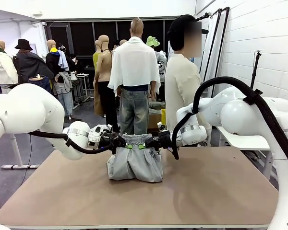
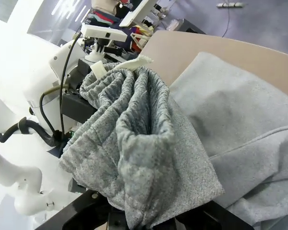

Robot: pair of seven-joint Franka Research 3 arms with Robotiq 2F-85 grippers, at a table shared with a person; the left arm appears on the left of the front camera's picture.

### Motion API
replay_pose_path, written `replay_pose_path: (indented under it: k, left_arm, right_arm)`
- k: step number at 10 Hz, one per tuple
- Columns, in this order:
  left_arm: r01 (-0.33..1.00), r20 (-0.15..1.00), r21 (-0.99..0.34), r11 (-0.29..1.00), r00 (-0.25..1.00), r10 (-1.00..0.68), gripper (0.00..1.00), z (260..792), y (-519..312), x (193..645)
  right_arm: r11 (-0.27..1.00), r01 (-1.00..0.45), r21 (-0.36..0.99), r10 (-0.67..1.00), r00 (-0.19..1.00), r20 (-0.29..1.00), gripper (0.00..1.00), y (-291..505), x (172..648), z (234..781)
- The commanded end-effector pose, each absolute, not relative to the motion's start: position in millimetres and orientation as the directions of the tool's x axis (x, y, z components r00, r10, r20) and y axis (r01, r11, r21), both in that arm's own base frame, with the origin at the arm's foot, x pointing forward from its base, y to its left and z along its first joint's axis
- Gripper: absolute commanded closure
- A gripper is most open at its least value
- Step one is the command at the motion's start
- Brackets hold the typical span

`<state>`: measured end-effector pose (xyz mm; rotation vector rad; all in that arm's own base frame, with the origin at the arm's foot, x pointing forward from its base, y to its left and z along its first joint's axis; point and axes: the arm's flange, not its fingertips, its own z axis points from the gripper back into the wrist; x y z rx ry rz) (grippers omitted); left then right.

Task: Fold the training pants.
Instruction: Fold the Training pants in half.

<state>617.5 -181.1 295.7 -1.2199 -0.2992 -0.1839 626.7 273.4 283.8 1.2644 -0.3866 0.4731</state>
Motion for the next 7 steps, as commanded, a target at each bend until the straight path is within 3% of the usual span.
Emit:
replay_pose_path:
  k: [1,7]
  left_arm:
    - [0.261,0.283,-0.895,0.362,0.959,0.01,1.0,298,-183,627]
    - [0.234,0.257,-0.902,0.362,0.966,0.016,1.0,286,-186,641]
  right_arm:
    - [0.258,-0.507,0.823,0.129,0.862,0.49,1.0,276,643,287]
    - [0.288,-0.448,0.846,0.094,0.893,0.441,1.0,270,655,279]
